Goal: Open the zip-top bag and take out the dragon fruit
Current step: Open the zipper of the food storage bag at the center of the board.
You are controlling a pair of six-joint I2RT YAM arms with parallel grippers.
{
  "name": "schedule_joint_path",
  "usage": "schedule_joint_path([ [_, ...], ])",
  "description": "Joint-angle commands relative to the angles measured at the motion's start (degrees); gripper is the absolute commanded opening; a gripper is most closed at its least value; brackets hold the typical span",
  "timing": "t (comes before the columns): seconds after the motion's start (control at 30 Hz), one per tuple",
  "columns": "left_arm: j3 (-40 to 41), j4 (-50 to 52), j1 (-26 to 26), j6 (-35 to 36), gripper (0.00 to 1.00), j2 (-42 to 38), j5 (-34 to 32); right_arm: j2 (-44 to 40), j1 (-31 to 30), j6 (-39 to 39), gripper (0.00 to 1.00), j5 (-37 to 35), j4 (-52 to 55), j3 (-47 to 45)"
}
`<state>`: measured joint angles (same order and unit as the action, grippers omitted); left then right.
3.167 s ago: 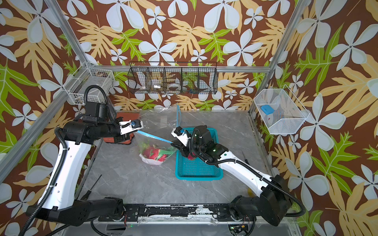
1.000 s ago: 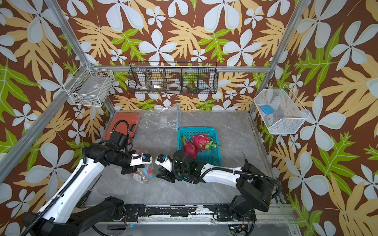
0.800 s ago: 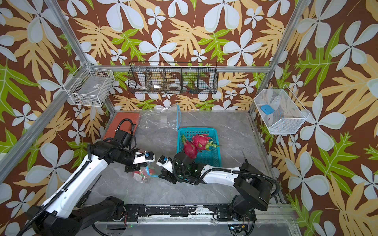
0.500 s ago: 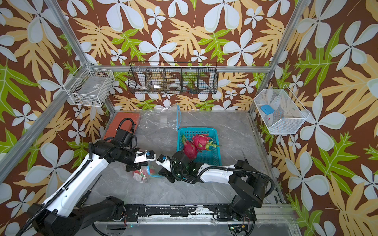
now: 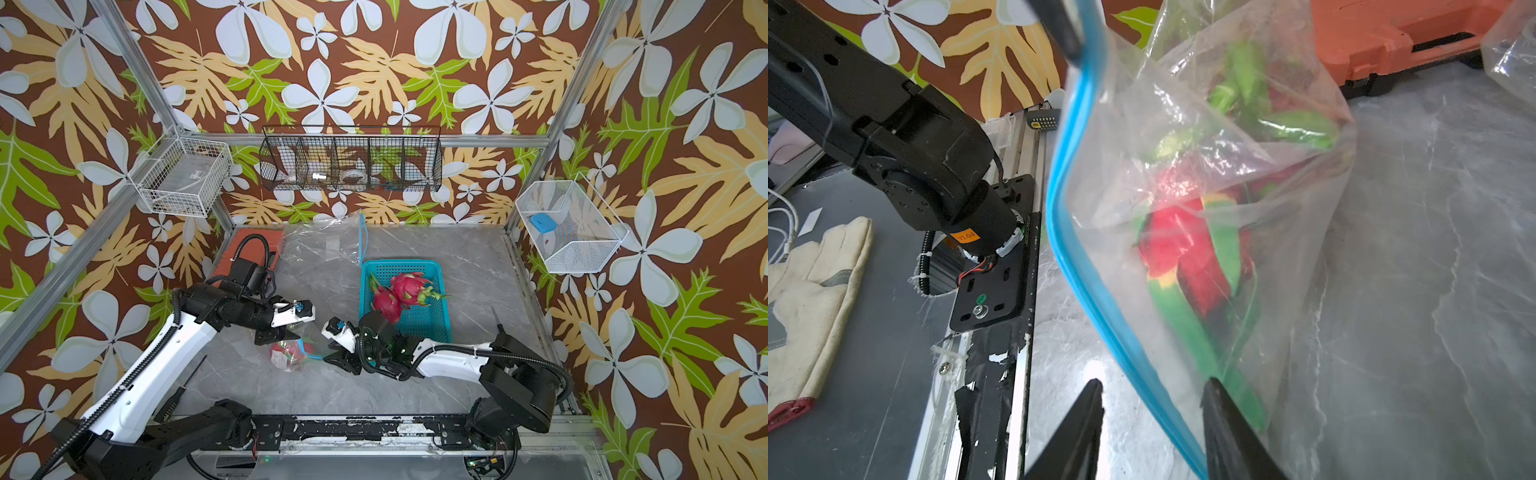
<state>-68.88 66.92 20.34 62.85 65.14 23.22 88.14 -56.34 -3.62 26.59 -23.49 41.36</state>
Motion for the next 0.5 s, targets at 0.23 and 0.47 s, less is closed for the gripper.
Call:
schedule_joint_path([
  [0.23, 5.8, 5.4, 0.1, 2.2, 0.67, -6.3, -7.2, 6.9, -0.1, -3.1, 0.0, -0.9, -3.6, 5.1],
  [0.47, 11.8, -3.4, 0.1, -1.7, 0.57, -11.4, -7.2, 1.9, -0.2, -1.2, 0.38, -1.7, -4.1, 0.2],
])
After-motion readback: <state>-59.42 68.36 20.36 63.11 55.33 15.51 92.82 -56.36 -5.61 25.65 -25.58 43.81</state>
